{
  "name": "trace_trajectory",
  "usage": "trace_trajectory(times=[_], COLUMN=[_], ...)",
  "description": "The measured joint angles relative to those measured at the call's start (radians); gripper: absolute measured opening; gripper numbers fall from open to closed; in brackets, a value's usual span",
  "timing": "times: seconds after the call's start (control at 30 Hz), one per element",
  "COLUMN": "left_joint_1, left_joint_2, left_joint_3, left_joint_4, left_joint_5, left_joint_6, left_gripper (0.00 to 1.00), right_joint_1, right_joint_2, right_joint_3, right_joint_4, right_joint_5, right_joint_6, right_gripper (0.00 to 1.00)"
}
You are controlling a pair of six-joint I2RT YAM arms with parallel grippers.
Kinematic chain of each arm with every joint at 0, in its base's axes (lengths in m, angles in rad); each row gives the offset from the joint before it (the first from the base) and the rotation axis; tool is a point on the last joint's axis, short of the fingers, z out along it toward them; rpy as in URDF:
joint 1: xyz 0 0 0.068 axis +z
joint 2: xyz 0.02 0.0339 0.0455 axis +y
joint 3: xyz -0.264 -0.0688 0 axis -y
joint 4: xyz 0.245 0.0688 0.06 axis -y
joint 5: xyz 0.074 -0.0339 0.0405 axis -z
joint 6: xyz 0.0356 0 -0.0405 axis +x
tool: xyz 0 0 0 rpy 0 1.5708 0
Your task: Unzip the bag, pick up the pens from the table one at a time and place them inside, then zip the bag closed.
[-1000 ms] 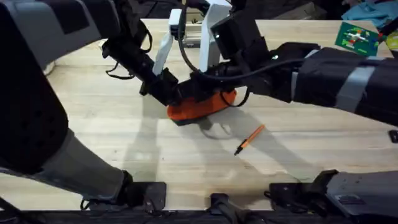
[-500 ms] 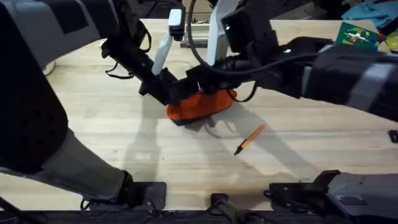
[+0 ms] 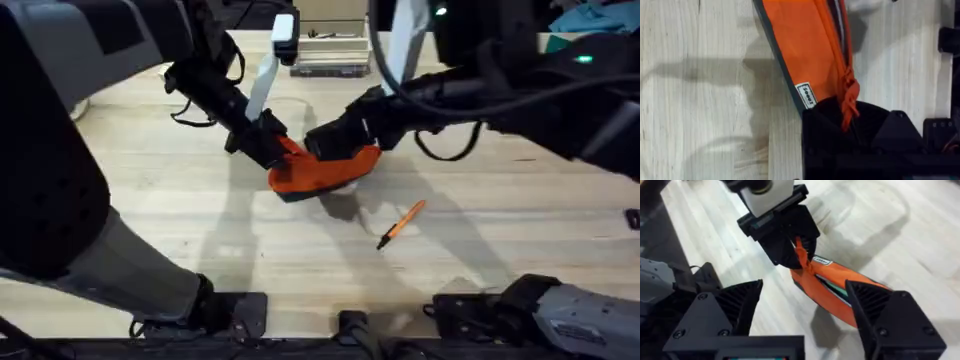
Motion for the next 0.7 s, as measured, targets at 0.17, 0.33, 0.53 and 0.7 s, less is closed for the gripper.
trace_trajectory(times=[0.17,0.33,0.53,0.7], left_joint_1=[0.0,-0.003,-0.004,-0.004], left_joint_2=[0.0,0.0,0.0,0.0], left_joint_3=[0.0,0.0,0.0,0.0], left_joint_4=[0.0,0.007,0.006,0.013], left_joint_5=[0.0,0.019,0.034,0.034], left_joint_6=[0.001,-0.003,-0.007,-0.007], left_gripper=[0.052,0.721,0.994,0.994], right_joint_1=[0.0,0.0,0.0,0.0], right_joint_2=[-0.065,-0.094,-0.094,-0.094], right_joint_3=[0.0,0.0,0.0,0.0], right_joint_4=[-0.007,-0.007,-0.008,-0.008], right_joint_5=[0.064,0.12,0.139,0.146], right_joint_6=[-0.04,-0.071,-0.084,-0.092], right_gripper=[0.997,0.998,0.997,0.997])
